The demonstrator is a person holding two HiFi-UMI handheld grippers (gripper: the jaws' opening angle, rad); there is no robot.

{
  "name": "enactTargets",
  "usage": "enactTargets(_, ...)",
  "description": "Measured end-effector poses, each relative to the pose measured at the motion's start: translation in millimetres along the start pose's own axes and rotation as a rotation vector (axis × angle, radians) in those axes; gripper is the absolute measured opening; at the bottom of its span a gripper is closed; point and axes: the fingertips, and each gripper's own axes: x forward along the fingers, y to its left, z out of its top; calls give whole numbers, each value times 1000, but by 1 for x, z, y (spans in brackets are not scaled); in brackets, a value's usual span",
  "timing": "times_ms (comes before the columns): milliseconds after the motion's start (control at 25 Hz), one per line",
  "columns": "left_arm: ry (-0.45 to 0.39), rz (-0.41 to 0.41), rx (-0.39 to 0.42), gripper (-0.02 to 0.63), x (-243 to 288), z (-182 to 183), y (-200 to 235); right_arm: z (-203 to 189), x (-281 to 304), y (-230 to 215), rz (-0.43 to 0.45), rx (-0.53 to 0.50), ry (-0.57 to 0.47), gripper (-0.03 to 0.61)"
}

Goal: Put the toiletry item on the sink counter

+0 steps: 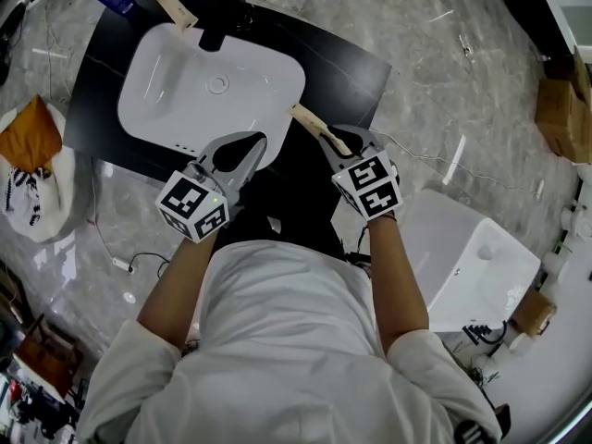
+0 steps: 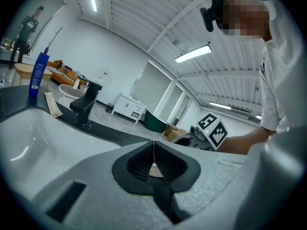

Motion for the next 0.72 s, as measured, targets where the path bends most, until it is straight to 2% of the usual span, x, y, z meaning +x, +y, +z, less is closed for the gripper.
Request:
enactTargets(120, -22, -7, 26, 20, -5, 16, -9, 29, -32, 0, -10, 32, -124, 38)
enactTargets(240, -40, -17, 55, 20, -9, 31, -20, 64, -71, 0, 32, 139, -311, 38)
enactTargets(320, -52, -26, 74, 20, -11, 41, -27, 85, -99, -4, 34, 172, -423, 38)
enactTargets(560, -89, -57, 115, 20, -22, 72, -51, 126, -181, -8, -4, 154, -679, 35)
enactTargets(720, -115, -88, 156, 20, -23, 103, -66, 139, -233, -10, -53, 139, -818, 26)
